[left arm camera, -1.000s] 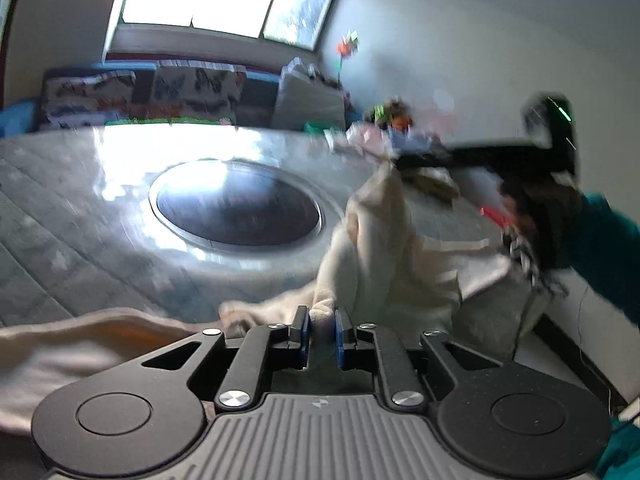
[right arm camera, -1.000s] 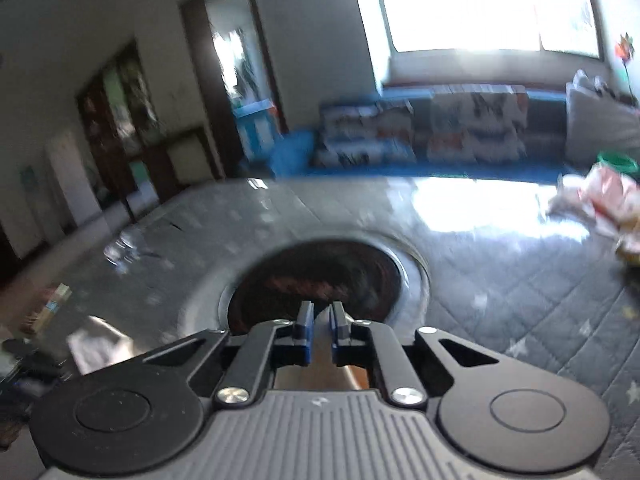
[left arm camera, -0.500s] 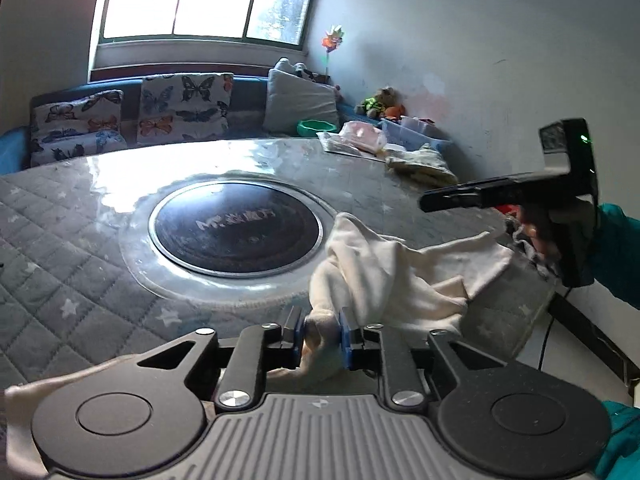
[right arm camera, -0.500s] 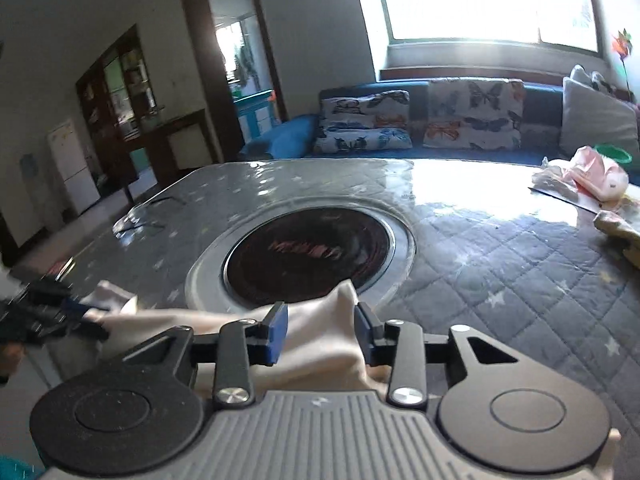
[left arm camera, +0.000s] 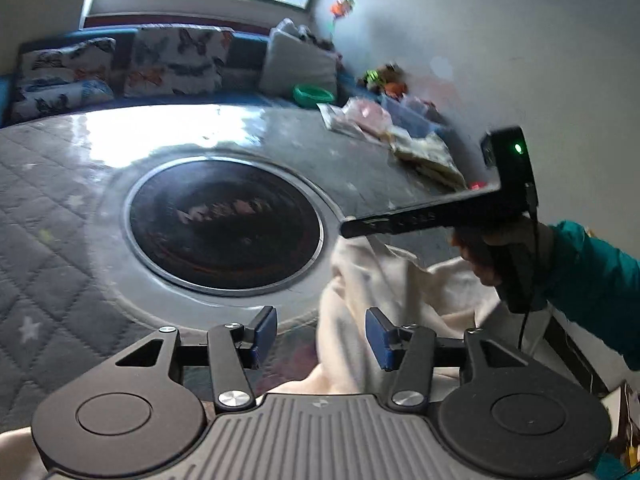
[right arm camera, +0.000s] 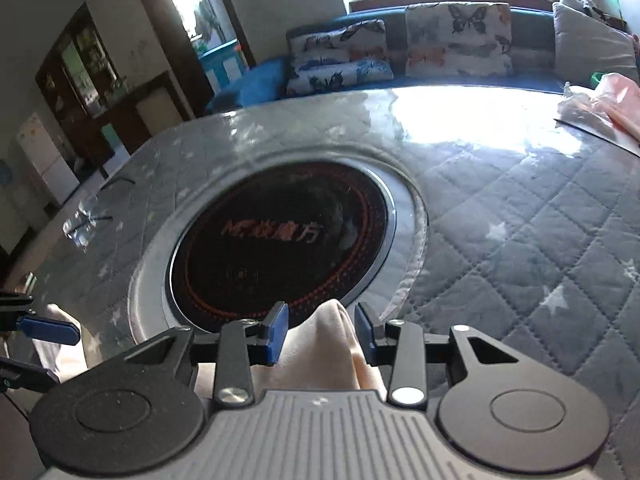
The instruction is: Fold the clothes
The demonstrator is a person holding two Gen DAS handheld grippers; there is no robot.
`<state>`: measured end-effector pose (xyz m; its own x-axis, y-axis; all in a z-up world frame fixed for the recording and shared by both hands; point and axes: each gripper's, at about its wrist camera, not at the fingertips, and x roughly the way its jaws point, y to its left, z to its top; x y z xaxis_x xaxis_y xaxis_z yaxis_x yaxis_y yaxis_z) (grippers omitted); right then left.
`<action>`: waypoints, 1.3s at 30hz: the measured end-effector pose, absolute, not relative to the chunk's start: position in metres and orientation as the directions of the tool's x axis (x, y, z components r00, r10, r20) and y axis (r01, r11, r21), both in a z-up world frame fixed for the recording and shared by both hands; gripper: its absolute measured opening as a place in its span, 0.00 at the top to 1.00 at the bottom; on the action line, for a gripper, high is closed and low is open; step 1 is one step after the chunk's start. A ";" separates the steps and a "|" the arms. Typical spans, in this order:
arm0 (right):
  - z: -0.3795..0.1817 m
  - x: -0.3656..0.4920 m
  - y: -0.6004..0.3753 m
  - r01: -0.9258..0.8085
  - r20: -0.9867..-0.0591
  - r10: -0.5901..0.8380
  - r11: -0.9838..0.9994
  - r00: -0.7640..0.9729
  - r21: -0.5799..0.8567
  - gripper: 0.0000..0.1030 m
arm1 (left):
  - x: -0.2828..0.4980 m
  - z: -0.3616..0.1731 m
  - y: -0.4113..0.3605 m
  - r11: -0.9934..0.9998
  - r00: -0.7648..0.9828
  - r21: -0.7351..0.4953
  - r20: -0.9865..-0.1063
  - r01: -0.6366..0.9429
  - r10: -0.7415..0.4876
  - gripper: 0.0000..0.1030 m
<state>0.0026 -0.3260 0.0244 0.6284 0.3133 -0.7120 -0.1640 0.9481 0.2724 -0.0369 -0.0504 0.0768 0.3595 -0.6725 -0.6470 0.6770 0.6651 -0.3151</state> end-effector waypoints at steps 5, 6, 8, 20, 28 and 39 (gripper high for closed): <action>0.024 0.000 -0.322 -0.186 -0.710 0.310 0.950 0.633 0.249 0.85 | -0.032 0.061 -0.072 0.649 0.287 -0.324 -0.701 0.688 -0.653 0.63; 0.025 -0.002 -0.323 -0.188 -0.701 0.312 0.950 0.641 0.250 0.85 | -0.031 0.058 -0.075 0.651 0.281 -0.323 -0.708 0.686 -0.648 0.76; 0.031 -0.008 -0.324 -0.191 -0.677 0.313 0.949 0.666 0.251 0.86 | -0.028 0.052 -0.078 0.659 0.285 -0.328 -0.709 0.677 -0.645 0.87; 0.070 -0.108 -0.360 -0.279 -0.437 0.400 0.907 0.806 0.316 0.88 | -0.102 0.106 -0.059 0.547 0.459 -0.081 -0.451 0.833 -0.766 0.93; 0.047 -0.161 -0.373 -0.263 -0.564 0.407 0.910 0.719 0.322 0.68 | -0.161 0.047 -0.083 0.364 0.292 0.015 -0.630 0.931 -0.720 0.89; 0.059 -0.088 -0.322 -0.326 -0.600 0.440 0.898 0.668 0.295 0.55 | -0.171 0.044 -0.056 0.434 0.307 -0.048 -0.637 0.900 -0.707 0.63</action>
